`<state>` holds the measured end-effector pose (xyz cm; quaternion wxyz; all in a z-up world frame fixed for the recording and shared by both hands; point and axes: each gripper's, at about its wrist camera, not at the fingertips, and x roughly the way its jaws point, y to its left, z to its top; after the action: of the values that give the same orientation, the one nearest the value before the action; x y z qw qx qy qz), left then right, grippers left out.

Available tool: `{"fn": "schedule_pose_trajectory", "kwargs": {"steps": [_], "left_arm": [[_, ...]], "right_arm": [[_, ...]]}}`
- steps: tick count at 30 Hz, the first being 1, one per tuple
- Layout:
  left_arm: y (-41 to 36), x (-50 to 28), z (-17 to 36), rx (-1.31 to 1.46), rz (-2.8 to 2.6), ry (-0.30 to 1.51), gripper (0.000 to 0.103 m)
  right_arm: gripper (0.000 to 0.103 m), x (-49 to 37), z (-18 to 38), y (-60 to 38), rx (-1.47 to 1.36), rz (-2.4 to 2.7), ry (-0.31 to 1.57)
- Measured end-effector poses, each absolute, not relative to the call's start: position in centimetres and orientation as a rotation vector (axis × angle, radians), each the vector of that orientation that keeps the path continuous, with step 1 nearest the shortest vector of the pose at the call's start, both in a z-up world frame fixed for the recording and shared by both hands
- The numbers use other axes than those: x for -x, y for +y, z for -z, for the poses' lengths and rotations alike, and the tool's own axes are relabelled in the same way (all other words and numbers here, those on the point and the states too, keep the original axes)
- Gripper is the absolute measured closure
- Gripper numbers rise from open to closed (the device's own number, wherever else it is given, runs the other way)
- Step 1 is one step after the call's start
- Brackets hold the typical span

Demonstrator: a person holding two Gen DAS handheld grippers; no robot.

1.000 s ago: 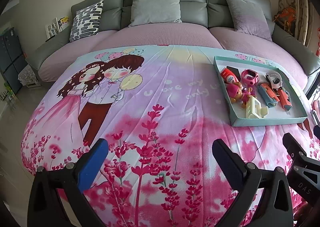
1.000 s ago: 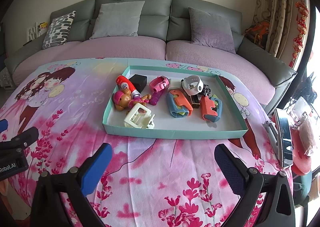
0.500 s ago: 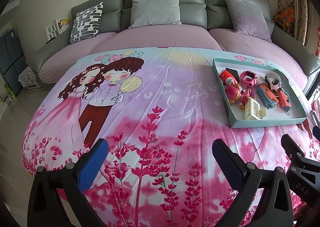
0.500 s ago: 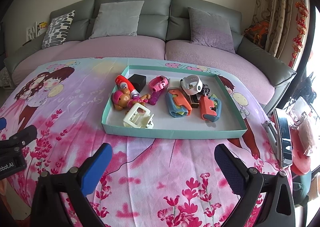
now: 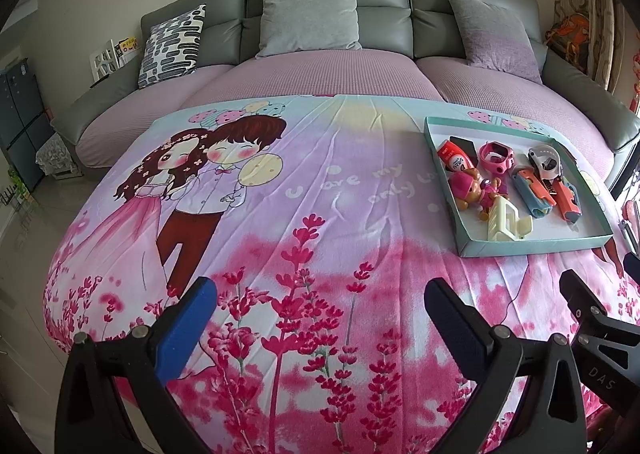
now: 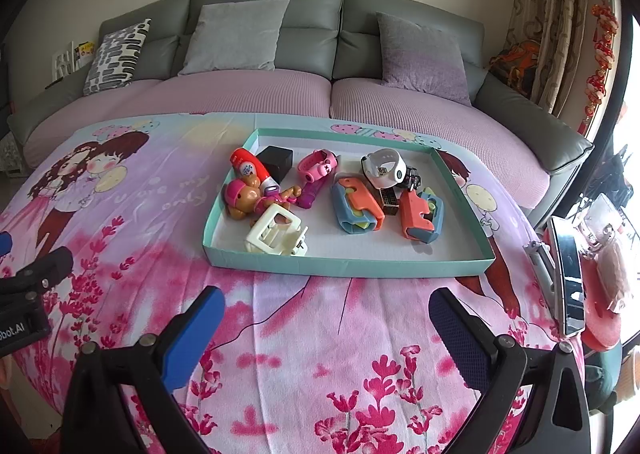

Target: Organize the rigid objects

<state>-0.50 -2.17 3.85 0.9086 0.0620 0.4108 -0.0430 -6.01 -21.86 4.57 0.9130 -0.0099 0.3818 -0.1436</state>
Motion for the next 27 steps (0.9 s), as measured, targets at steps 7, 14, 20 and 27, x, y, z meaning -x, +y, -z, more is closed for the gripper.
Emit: {"fn": "schedule_pose_trajectory", "kwargs": {"steps": [7, 14, 20, 27], "left_arm": [[-2.21, 0.27, -3.78, -0.129, 0.095, 0.856, 0.0], [-2.15, 0.28, -3.69, -0.131, 0.095, 0.855, 0.0], [-2.12, 0.25, -3.58, -0.134, 0.091, 0.86, 0.0], [-2.12, 0.23, -3.36, -0.139, 0.085, 0.866, 0.0]], "right_arm": [[0.0, 5.98, -4.54, -21.91, 0.02, 0.296, 0.786], [0.0, 5.99, -4.59, -21.96, 0.017, 0.299, 0.785], [0.0, 6.05, -4.78, -22.01, 0.017, 0.304, 0.779], [0.0, 6.1, -4.87, -22.13, 0.015, 0.306, 0.778]]}}
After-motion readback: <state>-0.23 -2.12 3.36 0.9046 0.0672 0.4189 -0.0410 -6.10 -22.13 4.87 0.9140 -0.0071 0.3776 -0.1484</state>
